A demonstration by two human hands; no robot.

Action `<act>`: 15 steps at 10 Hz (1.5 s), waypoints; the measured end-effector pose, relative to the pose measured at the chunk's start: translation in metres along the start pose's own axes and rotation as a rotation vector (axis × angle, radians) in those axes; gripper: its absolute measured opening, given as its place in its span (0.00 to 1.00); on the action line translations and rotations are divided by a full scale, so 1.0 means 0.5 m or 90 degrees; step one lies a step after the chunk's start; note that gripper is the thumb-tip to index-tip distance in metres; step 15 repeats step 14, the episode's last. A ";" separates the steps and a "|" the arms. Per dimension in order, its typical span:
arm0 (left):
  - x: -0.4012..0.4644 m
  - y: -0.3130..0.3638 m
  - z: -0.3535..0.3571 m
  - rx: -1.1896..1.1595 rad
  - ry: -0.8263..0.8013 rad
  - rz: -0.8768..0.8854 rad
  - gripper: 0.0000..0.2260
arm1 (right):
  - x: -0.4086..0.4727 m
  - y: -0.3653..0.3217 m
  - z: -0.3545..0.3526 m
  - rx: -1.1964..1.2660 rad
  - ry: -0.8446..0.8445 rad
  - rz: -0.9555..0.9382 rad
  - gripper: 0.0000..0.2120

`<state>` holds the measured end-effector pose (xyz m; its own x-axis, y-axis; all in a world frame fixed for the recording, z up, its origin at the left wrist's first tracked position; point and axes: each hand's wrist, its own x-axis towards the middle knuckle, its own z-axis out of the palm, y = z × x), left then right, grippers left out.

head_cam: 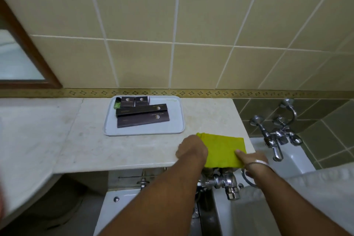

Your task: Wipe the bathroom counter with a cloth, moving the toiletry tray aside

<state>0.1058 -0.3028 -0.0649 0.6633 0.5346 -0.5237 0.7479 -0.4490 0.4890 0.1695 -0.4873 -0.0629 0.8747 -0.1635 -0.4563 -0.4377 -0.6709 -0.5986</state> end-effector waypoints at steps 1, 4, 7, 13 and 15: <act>-0.015 -0.029 -0.011 -0.074 -0.009 0.032 0.18 | -0.025 0.008 0.004 0.043 -0.048 -0.021 0.12; -0.184 -0.367 -0.229 -0.280 0.123 0.032 0.09 | -0.280 -0.092 0.116 0.040 -0.291 -0.248 0.08; -0.379 -0.812 -0.604 -0.234 0.454 -0.173 0.09 | -0.682 -0.309 0.537 -0.008 -0.529 -0.446 0.12; -0.388 -0.891 -0.559 0.056 0.420 -0.351 0.14 | -0.825 -0.324 0.710 -0.298 -0.347 -0.737 0.14; -0.357 -0.790 -0.556 0.158 0.344 -0.093 0.30 | -0.790 -0.375 0.602 -0.380 -0.158 -0.856 0.24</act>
